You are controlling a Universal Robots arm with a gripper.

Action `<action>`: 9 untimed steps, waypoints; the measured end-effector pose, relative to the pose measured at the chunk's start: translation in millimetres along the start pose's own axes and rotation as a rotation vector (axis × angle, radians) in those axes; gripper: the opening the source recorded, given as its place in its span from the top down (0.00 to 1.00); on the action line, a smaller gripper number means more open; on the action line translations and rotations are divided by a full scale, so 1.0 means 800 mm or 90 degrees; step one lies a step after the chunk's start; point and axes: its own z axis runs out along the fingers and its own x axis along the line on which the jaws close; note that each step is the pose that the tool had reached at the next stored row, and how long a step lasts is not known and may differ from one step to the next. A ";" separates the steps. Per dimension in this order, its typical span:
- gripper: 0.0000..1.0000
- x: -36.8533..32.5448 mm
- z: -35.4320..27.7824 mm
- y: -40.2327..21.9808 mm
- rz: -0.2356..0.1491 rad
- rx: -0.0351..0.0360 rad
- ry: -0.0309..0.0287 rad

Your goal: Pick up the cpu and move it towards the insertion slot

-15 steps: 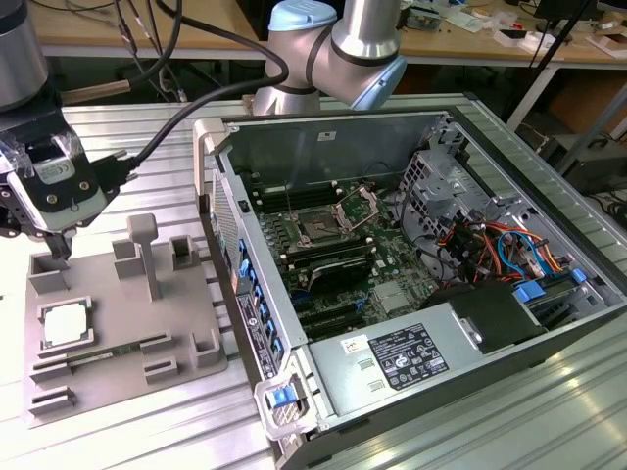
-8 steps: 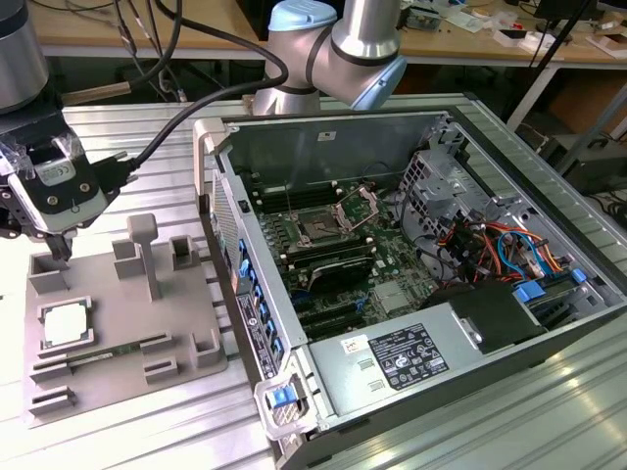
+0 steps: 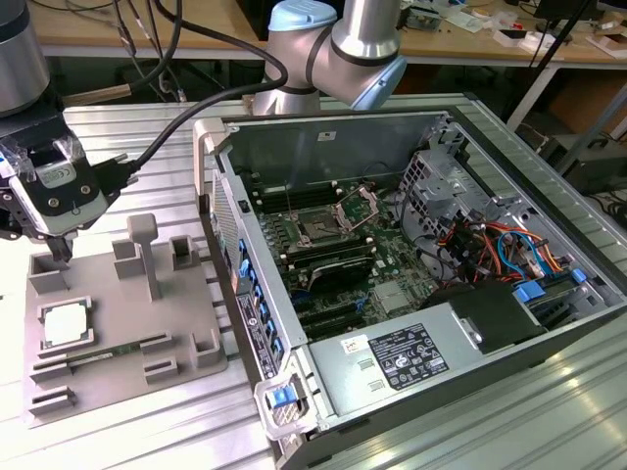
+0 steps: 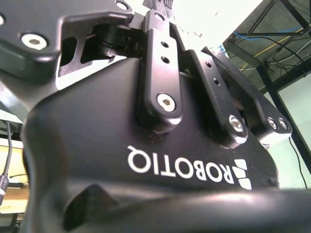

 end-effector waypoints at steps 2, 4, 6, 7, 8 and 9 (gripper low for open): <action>0.89 0.0000 0.0005 0.0000 0.000 0.0000 0.0000; 0.89 0.0000 0.0010 -0.0001 0.000 0.0000 0.0000; 0.89 0.0000 0.0015 0.0000 0.000 0.0000 0.0000; 0.89 0.0000 0.0017 0.0000 0.000 0.0000 0.0000; 0.89 0.0000 0.0020 -0.0001 0.000 0.0000 0.0000; 0.89 0.0000 0.0022 -0.0001 0.000 0.0000 0.0000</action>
